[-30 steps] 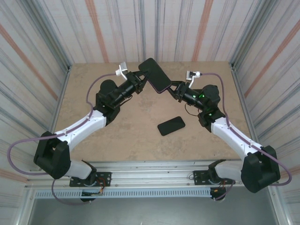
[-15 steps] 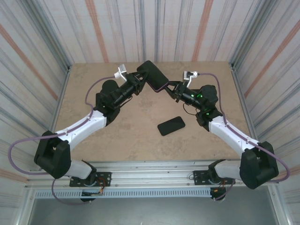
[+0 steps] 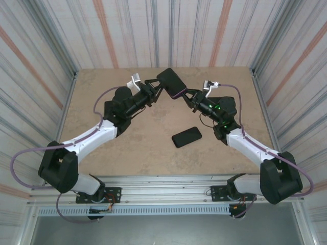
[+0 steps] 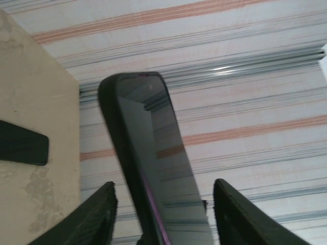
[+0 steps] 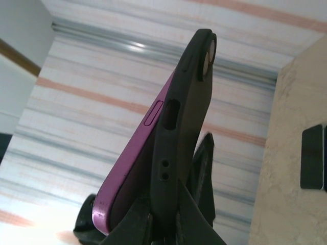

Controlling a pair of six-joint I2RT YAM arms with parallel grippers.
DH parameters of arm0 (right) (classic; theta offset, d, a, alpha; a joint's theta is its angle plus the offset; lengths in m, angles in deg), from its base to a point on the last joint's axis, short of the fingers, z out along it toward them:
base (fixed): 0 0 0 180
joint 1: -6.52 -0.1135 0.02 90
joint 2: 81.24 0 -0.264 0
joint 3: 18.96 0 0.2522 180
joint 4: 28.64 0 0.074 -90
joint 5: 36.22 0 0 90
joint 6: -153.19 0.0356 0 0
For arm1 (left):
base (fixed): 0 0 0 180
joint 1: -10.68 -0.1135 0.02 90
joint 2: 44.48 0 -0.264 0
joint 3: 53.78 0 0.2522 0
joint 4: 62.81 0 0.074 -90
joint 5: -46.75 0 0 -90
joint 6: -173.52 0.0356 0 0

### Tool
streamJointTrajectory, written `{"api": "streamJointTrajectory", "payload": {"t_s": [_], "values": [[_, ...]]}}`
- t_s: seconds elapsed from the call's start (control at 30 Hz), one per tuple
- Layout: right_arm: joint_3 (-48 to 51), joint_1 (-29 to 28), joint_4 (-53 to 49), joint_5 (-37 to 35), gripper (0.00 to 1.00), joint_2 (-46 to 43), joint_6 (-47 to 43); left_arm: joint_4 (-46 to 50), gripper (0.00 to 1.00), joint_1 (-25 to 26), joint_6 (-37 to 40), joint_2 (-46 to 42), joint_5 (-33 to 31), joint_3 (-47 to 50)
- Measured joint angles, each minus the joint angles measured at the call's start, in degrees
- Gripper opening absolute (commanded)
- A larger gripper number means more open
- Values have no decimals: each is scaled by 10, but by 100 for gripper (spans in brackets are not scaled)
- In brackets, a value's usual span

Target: Take the phone out of the phone case

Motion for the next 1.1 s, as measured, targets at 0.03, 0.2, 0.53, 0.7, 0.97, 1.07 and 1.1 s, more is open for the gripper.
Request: {"api": "streamJointTrajectory", "payload": {"t_s": [0.03,0.2,0.53,0.7,0.97,1.07,1.1], "values": [[1,0,0,-10,0,0,-2,9,64,4,0,-1,-5,0],[3,0,0,-66,0,0,-26,44,68,44,-1,-17,-45,3],[3,-30,25,-156,0,31,-78,86,66,151,-32,-65,-160,9],[2,-54,21,-187,0,41,-111,96,63,176,-57,-62,-208,-2],[2,-76,22,-211,0,52,-147,65,56,176,-89,-25,-233,-26],[2,-78,28,-219,0,52,-152,65,56,176,-94,-22,-236,-26],[2,-79,30,-221,0,52,-155,65,56,176,-96,-22,-237,-26]]}}
